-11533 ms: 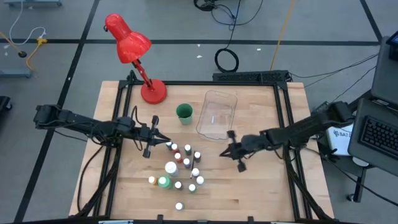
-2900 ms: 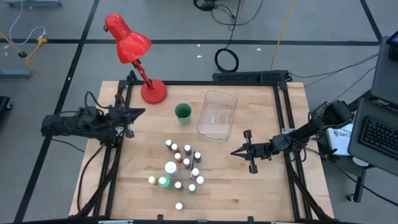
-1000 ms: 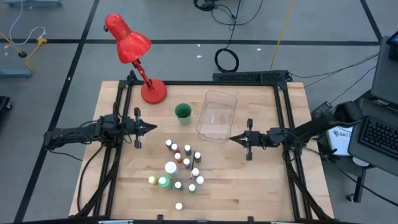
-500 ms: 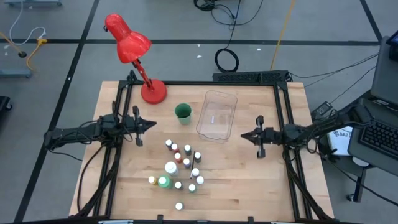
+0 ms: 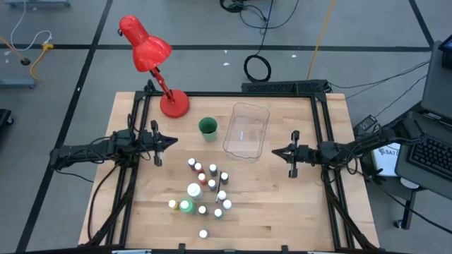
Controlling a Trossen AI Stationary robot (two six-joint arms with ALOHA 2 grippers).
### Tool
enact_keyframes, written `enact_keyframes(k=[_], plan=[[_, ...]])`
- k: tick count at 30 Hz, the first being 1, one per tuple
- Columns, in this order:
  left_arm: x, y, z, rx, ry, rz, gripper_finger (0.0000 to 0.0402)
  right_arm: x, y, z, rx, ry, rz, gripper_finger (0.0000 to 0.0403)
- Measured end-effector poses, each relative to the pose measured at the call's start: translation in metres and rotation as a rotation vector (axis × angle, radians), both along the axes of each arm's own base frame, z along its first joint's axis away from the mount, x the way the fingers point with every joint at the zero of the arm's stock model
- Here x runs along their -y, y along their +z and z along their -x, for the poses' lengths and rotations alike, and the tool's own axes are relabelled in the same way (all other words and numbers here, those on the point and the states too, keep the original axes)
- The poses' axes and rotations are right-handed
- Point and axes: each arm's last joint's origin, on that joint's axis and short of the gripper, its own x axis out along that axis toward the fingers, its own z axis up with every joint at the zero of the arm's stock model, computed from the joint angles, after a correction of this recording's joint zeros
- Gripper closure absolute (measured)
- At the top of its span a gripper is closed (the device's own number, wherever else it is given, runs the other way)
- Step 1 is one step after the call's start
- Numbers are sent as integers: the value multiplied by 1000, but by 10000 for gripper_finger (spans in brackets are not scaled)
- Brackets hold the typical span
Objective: Pick & Place Paint Supplies
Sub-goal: Move the transparent bin to the top right of the table
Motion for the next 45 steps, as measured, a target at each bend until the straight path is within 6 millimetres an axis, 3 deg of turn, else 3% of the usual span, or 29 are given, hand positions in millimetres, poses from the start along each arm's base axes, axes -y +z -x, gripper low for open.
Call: enact_keyframes(k=[17, 21, 27, 33, 40, 45], plan=[[0, 0, 0, 2, -2, 5, 380, 0, -2, -1, -17, -3, 18, 403], [0, 0, 0, 2, -3, 5, 380, 3, -10, -3, -117, -116, 29, 394], [0, 0, 0, 3, -4, 4, 380, -3, 21, -35, -299, -184, 66, 351], [0, 0, 0, 4, -4, 4, 380, -9, 54, -68, -377, -134, 47, 286], [0, 0, 0, 5, -5, 4, 380, -11, 60, -105, -527, -67, -15, 218], [0, 0, 0, 5, -4, 4, 380, -11, 56, -124, -712, -91, -3, 198]])
